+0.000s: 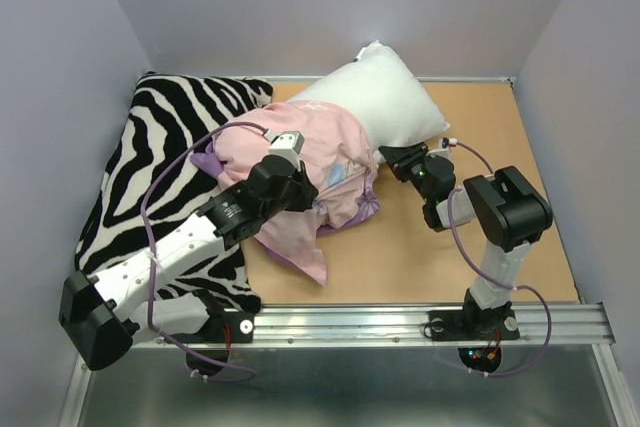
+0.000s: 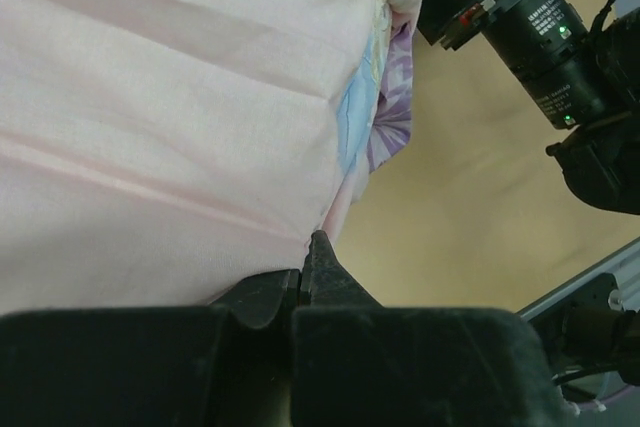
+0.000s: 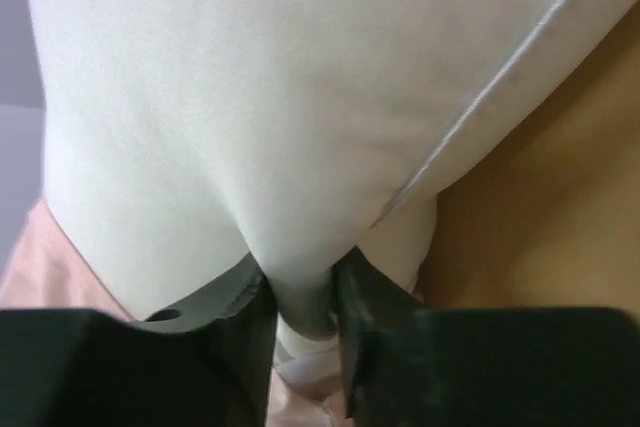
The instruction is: Remove the pillowcase from the pillow
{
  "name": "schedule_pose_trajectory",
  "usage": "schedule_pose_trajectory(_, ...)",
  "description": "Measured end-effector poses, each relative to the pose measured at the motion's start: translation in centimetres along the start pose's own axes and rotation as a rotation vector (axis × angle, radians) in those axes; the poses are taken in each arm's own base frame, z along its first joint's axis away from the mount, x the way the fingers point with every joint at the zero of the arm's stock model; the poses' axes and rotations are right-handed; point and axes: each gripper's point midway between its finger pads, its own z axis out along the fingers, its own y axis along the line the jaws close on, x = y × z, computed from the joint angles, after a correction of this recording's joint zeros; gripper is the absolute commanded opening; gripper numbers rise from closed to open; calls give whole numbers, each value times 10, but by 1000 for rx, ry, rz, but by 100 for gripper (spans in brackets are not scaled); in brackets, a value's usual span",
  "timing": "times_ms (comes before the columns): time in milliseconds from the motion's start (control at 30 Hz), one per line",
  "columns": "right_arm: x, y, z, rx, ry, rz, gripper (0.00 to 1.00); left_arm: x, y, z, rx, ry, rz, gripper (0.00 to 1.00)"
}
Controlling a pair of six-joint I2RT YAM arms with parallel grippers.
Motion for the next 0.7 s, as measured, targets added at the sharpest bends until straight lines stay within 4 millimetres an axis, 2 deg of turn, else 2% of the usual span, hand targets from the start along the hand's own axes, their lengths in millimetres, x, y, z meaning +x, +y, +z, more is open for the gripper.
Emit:
schedule_pose_trajectory(33,-1,1,0,-6,-2,2,1,1,-2,0,9,4,7,25)
schedule_pose_trajectory(133,-2,3,0,-10,-8,-4,1,4,-9,-2,38,15,33,46)
schedule_pose_trajectory(267,-7,9,-5,31,-7,-52,1,13,-38,-11,109,39,135,51)
schedule_pose_trajectory(400,-19,29,-14,56,-24,-130,0,-7,-83,-13,144,-13,231,52)
schedule_pose_trajectory(467,-26,39,-17,75,-28,-171,1,-13,-96,-8,134,-34,257,53)
schedule_pose_trajectory(533,-29,45,-17,86,-26,-197,1,-9,-100,2,108,-32,284,54)
schedule_pose_trajectory(700,-30,44,-20,146,7,-240,1,15,-87,42,-42,14,392,56)
